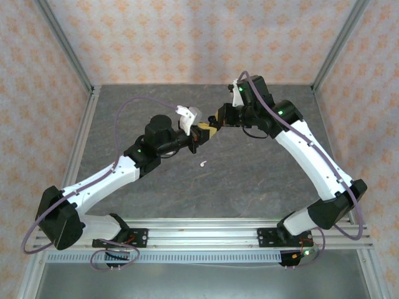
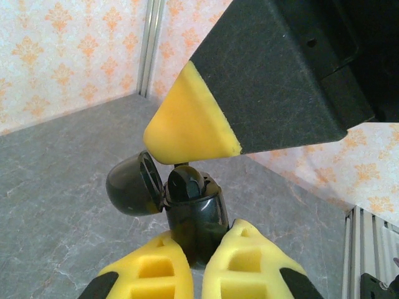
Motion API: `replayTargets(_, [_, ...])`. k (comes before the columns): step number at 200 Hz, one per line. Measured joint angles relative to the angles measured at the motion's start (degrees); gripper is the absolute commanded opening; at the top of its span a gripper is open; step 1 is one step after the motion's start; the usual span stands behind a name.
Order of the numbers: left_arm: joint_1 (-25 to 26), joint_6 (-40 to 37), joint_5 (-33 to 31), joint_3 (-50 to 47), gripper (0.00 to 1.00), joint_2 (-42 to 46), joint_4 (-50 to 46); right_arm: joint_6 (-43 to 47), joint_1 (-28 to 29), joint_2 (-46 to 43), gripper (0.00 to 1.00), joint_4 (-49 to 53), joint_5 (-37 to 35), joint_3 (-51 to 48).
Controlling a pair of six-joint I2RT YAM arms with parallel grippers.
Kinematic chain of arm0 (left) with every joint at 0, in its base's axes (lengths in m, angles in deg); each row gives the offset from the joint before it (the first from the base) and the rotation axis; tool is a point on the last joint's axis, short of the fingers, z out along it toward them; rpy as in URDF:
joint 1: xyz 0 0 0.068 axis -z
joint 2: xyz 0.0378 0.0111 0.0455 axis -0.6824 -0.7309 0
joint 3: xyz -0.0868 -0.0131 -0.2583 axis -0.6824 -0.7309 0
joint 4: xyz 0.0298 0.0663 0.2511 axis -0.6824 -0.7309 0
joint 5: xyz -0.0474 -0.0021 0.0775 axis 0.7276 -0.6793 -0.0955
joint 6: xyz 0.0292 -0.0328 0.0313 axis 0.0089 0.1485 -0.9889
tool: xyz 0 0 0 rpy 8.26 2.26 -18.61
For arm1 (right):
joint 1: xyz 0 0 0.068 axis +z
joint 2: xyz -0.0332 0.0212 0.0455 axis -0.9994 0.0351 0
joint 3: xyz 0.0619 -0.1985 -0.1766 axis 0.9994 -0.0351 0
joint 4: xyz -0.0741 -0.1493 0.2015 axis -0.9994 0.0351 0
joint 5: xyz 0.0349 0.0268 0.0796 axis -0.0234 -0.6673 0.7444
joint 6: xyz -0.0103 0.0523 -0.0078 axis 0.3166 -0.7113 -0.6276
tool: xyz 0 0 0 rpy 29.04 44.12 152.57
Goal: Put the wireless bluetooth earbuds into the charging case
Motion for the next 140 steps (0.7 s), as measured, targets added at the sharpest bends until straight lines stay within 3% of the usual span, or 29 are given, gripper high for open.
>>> replayTargets(61, [0.33, 0.00, 0.22, 0.00, 0.00, 0.00, -0.02, 0.42, -0.24, 0.39, 0.07, 2.05, 0.33, 1.07])
replayTargets(140, [0.26, 0.00, 0.00, 0.00, 0.00, -0.02, 0.26, 0.37, -0.55, 5.77, 0.07, 11.23, 2.64, 11.32])
